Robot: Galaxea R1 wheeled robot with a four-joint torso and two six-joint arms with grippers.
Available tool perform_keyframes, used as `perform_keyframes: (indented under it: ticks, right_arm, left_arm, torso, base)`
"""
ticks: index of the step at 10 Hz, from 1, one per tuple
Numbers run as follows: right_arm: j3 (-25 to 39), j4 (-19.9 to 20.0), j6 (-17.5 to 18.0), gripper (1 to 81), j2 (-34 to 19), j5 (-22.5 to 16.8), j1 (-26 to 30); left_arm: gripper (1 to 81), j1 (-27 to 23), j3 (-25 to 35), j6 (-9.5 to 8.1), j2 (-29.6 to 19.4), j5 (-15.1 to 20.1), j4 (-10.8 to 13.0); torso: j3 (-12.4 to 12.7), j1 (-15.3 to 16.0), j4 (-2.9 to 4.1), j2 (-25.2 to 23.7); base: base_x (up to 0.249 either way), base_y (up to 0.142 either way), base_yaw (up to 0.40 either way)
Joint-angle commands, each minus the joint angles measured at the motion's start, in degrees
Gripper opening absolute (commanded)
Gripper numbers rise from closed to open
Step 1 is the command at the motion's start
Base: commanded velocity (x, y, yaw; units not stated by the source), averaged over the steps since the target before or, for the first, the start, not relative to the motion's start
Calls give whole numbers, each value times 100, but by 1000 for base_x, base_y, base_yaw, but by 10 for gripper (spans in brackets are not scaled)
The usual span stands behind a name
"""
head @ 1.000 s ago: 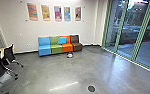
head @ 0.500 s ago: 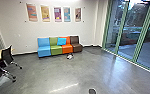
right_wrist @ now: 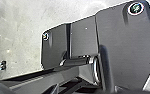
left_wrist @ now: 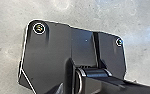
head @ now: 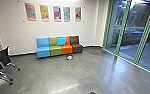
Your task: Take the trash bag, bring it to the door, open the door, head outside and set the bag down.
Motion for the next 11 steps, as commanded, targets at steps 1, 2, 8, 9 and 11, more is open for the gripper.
perform_keyframes:
  ticks: [1,2,8,9,11]
  right_arm:
    - [125,25,-25,811,-73,-309,260]
    - [116,25,-25,811,-73,-309,260]
    - [99,34,-25,811,-73,-301,251]
    - [90,42,-25,811,-73,-301,251]
    - [90,42,-25,811,-73,-301,251]
  left_arm:
    - [811,-309,60,2,-45,328,16]
    - [811,-309,60,2,-45,328,16]
    - [811,-318,60,2,-27,328,16]
    - [811,-326,69,2,-27,328,16]
    - [811,-326,69,2,-19,328,16]
  torso:
    - [0,0,0,0]
    - [0,2,0,0]
    - [0,0,0,0]
    - [0,0,0,0]
    - [0,0,0,0]
  base:
    - [204,0,0]
    - [205,0,0]
    - [215,0,0]
    - [220,0,0]
    - [222,0,0]
